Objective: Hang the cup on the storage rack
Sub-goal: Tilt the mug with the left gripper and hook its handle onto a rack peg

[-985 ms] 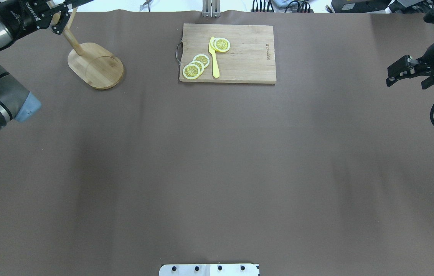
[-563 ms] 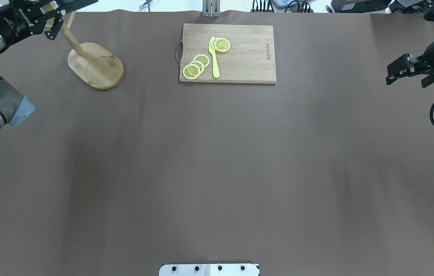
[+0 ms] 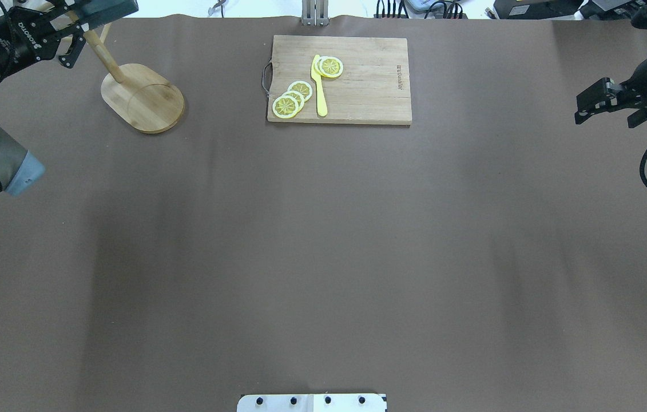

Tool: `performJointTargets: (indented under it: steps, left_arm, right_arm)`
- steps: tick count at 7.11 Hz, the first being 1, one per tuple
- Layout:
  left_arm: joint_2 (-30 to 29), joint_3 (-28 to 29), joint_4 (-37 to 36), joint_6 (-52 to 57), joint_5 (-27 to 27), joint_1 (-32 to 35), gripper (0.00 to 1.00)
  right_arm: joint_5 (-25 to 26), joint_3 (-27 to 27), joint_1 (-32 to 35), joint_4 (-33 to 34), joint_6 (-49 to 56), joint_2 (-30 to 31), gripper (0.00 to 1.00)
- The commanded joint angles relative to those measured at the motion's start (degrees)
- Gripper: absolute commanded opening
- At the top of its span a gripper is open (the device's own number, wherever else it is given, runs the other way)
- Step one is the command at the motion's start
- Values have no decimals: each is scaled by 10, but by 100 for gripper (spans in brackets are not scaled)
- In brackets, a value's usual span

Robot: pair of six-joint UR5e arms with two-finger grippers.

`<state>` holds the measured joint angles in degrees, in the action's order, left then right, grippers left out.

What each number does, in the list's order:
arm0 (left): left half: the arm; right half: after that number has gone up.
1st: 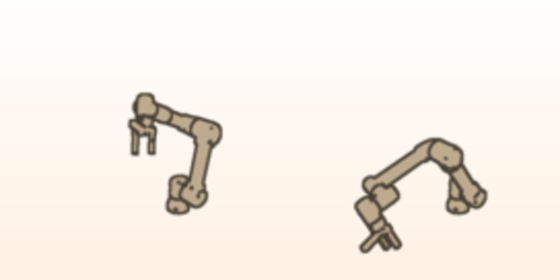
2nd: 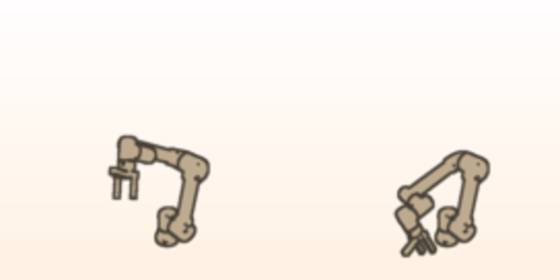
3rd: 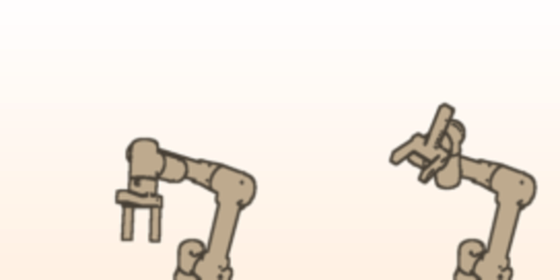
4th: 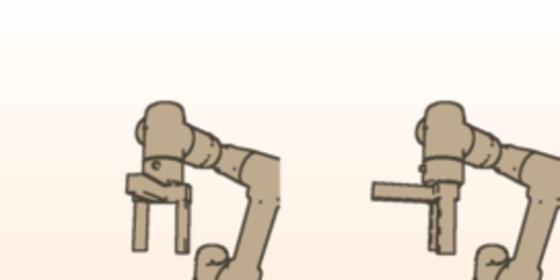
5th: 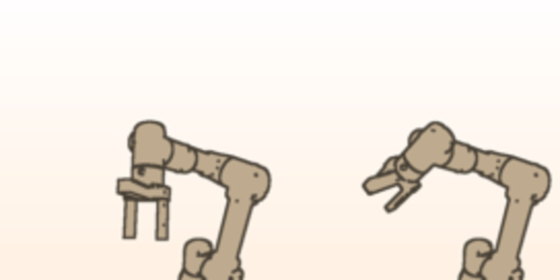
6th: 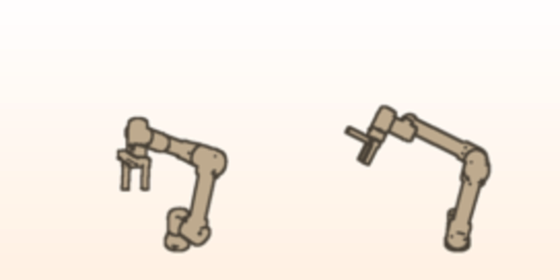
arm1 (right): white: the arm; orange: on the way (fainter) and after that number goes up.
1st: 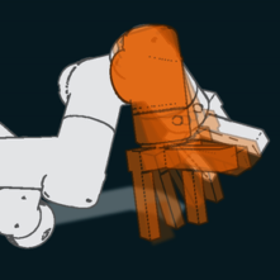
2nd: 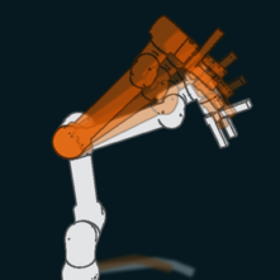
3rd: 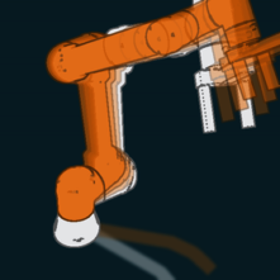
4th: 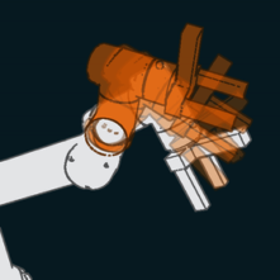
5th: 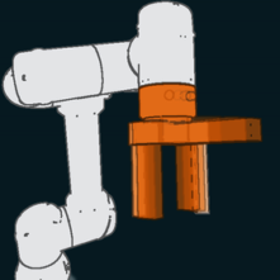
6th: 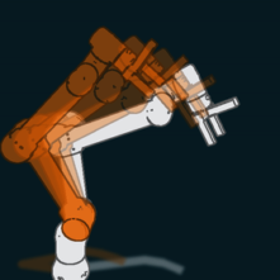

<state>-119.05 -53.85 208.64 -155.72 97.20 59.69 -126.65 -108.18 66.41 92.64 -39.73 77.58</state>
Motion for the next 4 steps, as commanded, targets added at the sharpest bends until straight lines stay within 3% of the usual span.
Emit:
performJointTargets:
  steps: [1,4]
  left_arm:
    - [0,19,28,-5,15,0,0]
    - [1,23,48,-5,31,3,0]
  right_arm:
    - [0,1,0,1,-1,-4,100]
    - [0,1,0,1,-3,-5,100]
